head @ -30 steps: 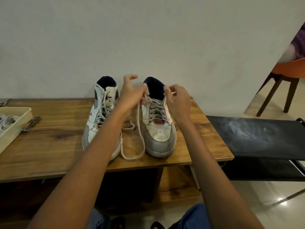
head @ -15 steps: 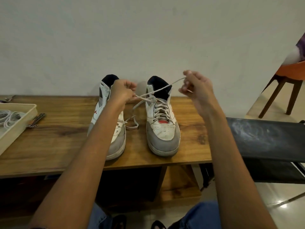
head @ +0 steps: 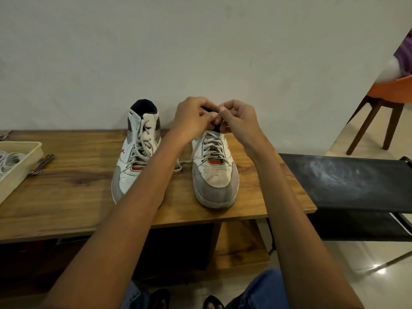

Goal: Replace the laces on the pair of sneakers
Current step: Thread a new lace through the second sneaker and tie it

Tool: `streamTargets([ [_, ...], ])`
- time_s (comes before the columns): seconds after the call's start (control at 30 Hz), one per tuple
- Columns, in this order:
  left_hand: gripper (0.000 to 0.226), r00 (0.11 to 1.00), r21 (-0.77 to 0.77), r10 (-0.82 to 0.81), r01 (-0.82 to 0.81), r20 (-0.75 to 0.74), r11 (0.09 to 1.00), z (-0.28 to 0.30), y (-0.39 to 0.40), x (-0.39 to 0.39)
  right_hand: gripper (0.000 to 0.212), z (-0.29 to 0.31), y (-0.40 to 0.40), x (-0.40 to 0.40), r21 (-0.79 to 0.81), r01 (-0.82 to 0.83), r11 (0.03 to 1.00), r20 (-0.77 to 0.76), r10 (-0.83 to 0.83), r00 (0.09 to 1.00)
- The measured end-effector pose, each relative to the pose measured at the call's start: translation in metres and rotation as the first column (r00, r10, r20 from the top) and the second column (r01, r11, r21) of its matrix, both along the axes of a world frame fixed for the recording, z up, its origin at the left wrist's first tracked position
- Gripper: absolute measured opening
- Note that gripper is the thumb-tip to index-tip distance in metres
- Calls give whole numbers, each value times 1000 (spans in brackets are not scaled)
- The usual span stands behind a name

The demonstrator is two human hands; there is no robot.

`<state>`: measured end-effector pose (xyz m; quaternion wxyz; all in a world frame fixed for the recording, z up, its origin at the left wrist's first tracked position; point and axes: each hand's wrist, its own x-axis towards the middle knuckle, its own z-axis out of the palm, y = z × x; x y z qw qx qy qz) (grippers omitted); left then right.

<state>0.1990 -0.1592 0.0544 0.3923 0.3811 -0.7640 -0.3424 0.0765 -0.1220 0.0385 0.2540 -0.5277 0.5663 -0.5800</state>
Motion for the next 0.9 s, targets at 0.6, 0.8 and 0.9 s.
streamTargets([
  [0.6,12,984,-240,161,-139,76,961,-57,-15,-29,18,-47,-9,11,150,496,855,-121,-482,868],
  [0.8,19,957,-298,249,-197,147,934,-62,-15,-32,25,-47,-7,7,208,424,881,152,-457,876],
  [0.9,19,961,-281,255,-217,104,935,-64,-13,-34,19,-47,-6,2,232,356,905,206,-403,892],
])
